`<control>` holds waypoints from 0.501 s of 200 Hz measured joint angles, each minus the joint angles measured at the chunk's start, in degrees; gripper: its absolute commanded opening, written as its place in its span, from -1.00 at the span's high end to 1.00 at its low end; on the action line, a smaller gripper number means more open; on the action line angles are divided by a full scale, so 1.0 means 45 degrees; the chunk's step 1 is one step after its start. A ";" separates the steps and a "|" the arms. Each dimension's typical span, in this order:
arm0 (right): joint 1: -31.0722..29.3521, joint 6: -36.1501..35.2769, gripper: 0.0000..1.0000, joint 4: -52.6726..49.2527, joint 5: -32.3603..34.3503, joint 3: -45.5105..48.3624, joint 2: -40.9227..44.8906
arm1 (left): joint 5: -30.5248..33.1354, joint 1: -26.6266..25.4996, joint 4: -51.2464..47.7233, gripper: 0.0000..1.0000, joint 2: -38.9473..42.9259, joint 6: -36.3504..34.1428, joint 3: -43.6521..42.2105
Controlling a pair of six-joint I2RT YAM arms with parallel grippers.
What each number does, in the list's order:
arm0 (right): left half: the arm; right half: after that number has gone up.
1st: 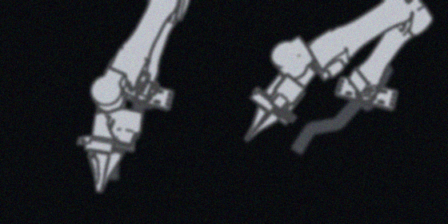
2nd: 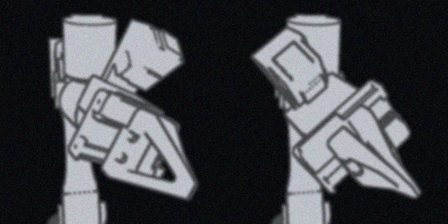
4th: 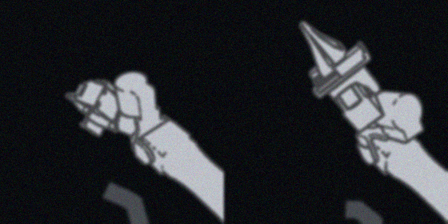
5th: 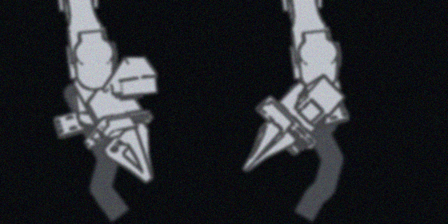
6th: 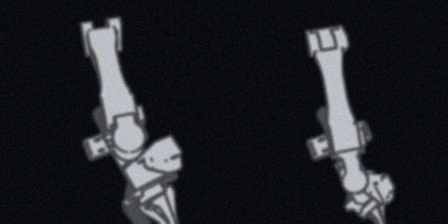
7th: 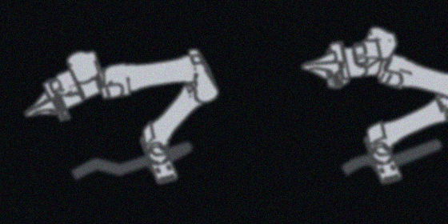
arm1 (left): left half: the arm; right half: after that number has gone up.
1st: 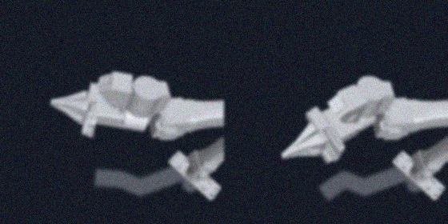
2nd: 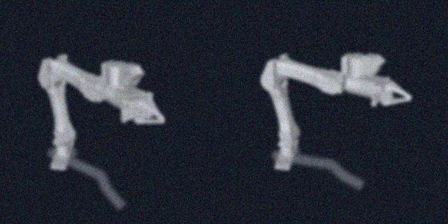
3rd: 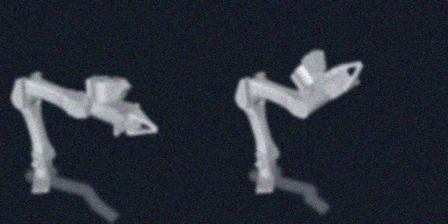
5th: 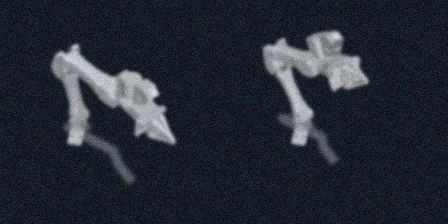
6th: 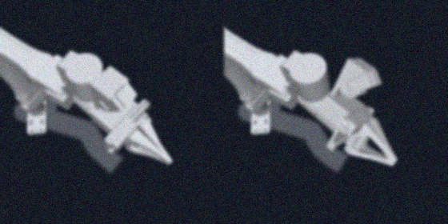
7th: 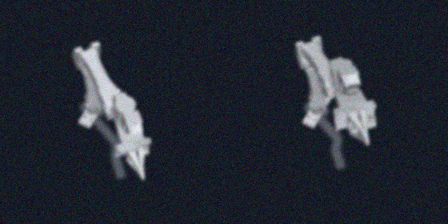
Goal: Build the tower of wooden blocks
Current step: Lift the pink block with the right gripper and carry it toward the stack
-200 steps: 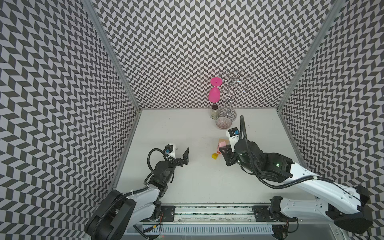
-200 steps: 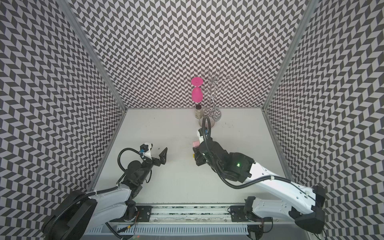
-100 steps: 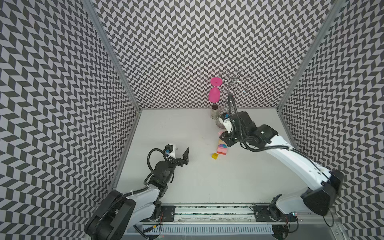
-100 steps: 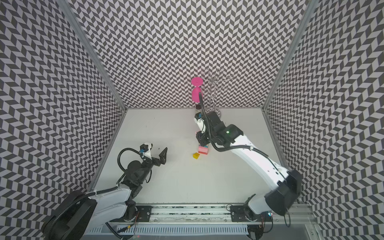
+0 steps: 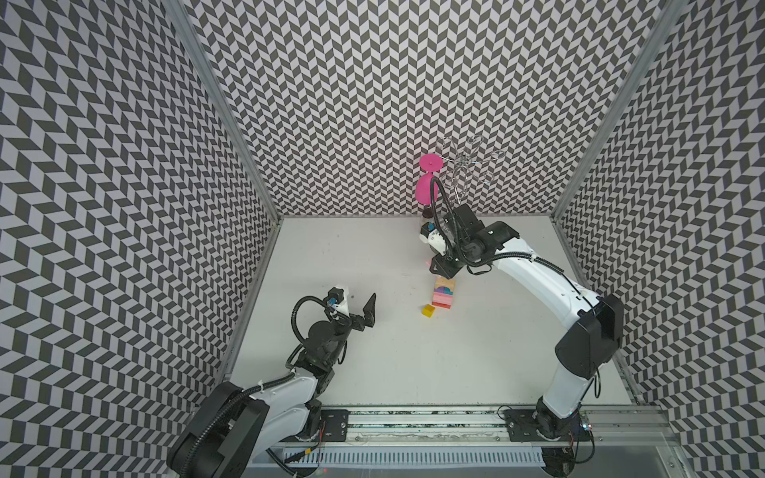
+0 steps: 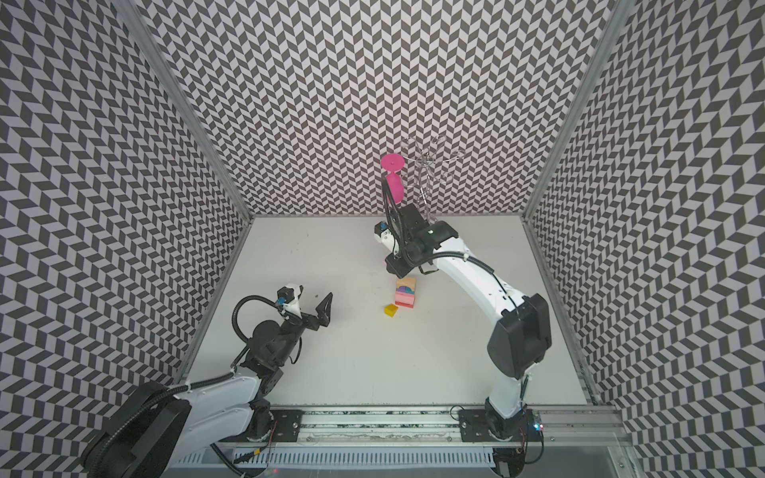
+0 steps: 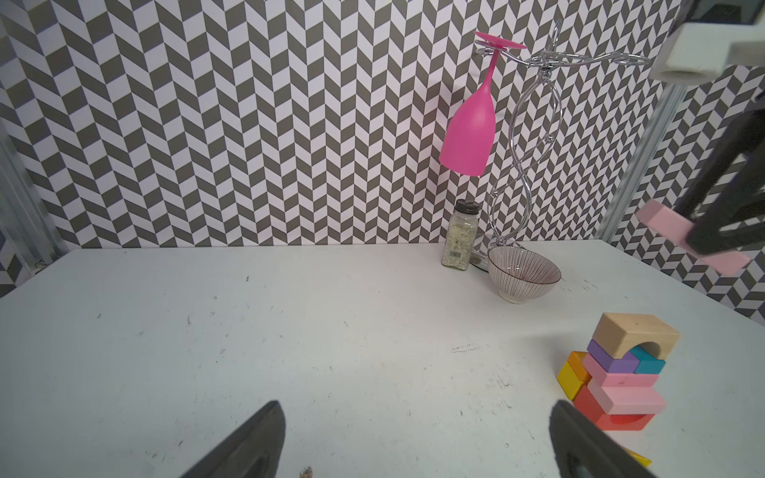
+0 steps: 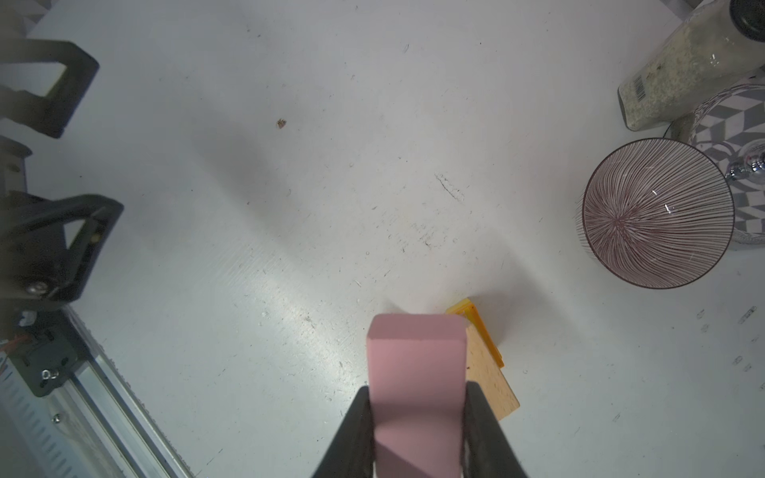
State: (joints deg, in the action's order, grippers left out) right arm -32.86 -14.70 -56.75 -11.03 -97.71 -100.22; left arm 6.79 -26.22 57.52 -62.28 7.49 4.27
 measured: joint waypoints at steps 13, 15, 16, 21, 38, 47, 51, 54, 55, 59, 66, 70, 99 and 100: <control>0.0000 -0.0277 1.00 0.0117 0.0005 0.0583 0.0714 | 0.0000 0.0000 0.0039 -1.00 0.0019 0.0005 -0.0029; 0.0000 -0.0340 1.00 0.0170 0.0005 0.0709 0.0869 | 0.0000 0.0000 0.0039 -1.00 0.0024 0.0005 -0.0044; 0.0000 -0.0374 1.00 0.0214 0.0034 0.0782 0.0981 | 0.0000 0.0000 0.0044 -1.00 0.0029 0.0005 -0.0044; 0.0000 -0.0476 1.00 0.0335 0.0053 0.1078 0.1350 | 0.0000 0.0000 0.0068 -1.00 0.0039 0.0005 -0.0073; 0.0000 -0.1200 1.00 0.0957 0.0291 0.2322 0.3031 | -0.0005 0.0000 0.0073 -1.00 0.0083 0.0005 -0.0141; -0.0015 -0.1909 1.00 0.1243 0.0306 0.3065 0.4022 | 0.0000 0.0000 0.0073 -0.99 0.0112 0.0005 -0.0155; -0.0024 -0.2302 1.00 0.1418 0.0384 0.3410 0.4439 | 0.0000 0.0000 0.0078 -0.99 0.0117 0.0005 -0.0155; -0.0053 -0.2594 1.00 0.1535 0.0427 0.3750 0.4813 | 0.0000 0.0000 0.0078 -0.99 0.0117 0.0005 -0.0155; -0.0053 -0.2662 1.00 0.1554 0.0452 0.3813 0.4886 | 0.0000 0.0000 0.0078 -0.99 0.0117 0.0005 -0.0155; -0.0097 -0.3060 1.00 0.1719 0.0544 0.4201 0.5304 | 0.0000 0.0000 0.0078 -0.99 0.0121 0.0005 -0.0160; -0.0126 -0.3691 1.00 0.1870 0.0597 0.4794 0.5887 | 0.0000 0.0000 0.0078 -1.00 0.0121 0.0005 -0.0160; -0.0146 -0.4095 1.00 0.1923 0.0593 0.5081 0.6139 | 0.0000 0.0000 0.0078 -1.00 0.0121 0.0005 -0.0165; -0.0039 -0.6324 1.00 0.1749 -0.0112 0.5498 0.5785 | -0.0005 0.0000 0.0078 -0.99 0.0121 0.0005 -0.0165; -0.0034 -0.6407 1.00 0.1724 -0.0141 0.5459 0.5702 | -0.0005 0.0000 0.0078 -1.00 0.0121 0.0005 -0.0165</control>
State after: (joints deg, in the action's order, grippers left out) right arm -33.01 -43.53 -48.99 -11.66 -73.14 -74.56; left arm 6.76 -26.22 57.87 -61.73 7.51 3.53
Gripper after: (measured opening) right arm 0.288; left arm 0.998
